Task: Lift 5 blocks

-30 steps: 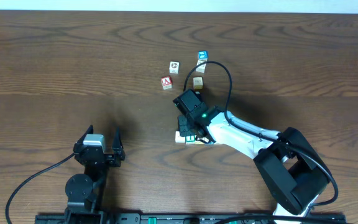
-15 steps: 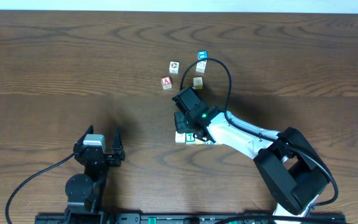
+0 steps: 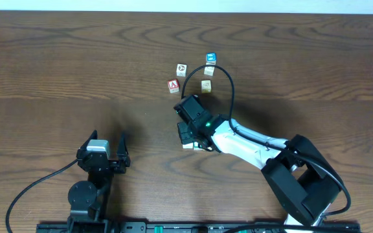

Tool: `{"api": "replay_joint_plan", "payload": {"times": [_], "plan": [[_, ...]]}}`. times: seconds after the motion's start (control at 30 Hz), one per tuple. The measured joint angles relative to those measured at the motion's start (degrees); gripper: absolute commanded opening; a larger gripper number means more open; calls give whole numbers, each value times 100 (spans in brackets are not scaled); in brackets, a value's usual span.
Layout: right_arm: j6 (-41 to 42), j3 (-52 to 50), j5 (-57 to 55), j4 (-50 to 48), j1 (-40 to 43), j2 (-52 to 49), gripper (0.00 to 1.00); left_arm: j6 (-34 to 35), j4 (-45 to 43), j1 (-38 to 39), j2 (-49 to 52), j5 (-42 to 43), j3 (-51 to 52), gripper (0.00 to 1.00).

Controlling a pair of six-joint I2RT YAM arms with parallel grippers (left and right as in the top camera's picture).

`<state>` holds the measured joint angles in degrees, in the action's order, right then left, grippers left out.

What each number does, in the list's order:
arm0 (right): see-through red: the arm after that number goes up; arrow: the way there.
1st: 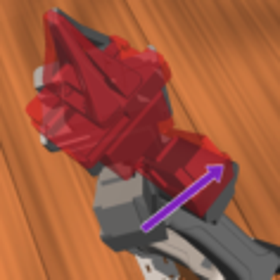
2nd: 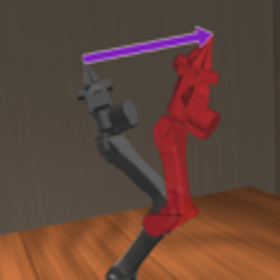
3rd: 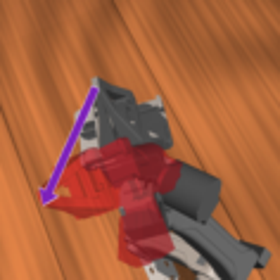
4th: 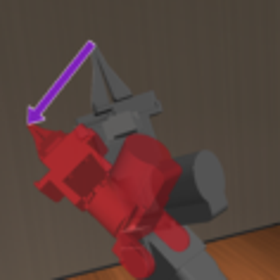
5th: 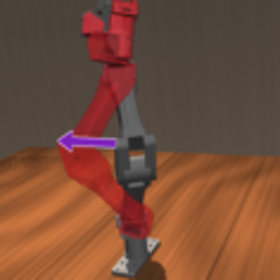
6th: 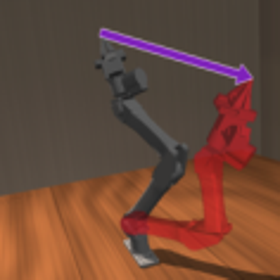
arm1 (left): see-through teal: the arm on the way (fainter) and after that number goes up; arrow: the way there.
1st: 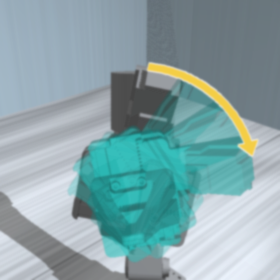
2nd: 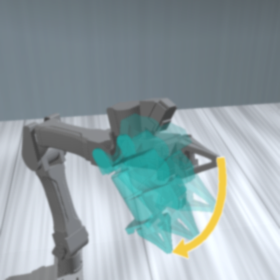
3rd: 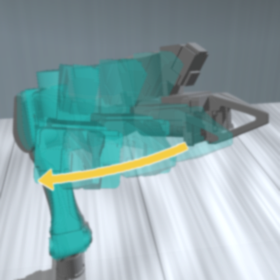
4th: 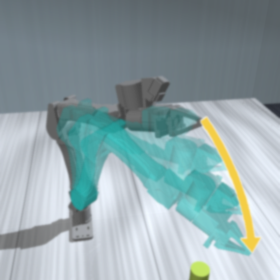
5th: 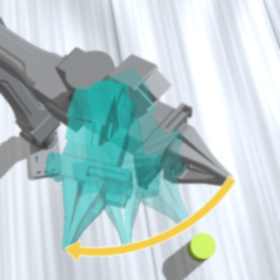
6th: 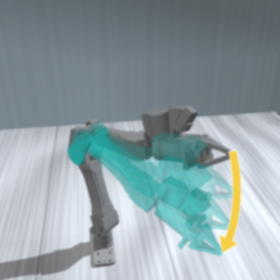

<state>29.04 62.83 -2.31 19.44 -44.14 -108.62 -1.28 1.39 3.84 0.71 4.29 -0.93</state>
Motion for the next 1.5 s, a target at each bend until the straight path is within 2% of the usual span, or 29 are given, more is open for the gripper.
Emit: {"api": "replay_joint_plan", "payload": {"times": [0.57,0.93,1.5], "plan": [[-66,0,-2,125,-9,0,1,2,0,0,0,0,0,73],[-876,-2,114,-737,-9,0,1,2,0,0,0,0,0,73],[-1152,-2,323,-407,-280,0,1,2,0,0,0,0,0,72]]}}
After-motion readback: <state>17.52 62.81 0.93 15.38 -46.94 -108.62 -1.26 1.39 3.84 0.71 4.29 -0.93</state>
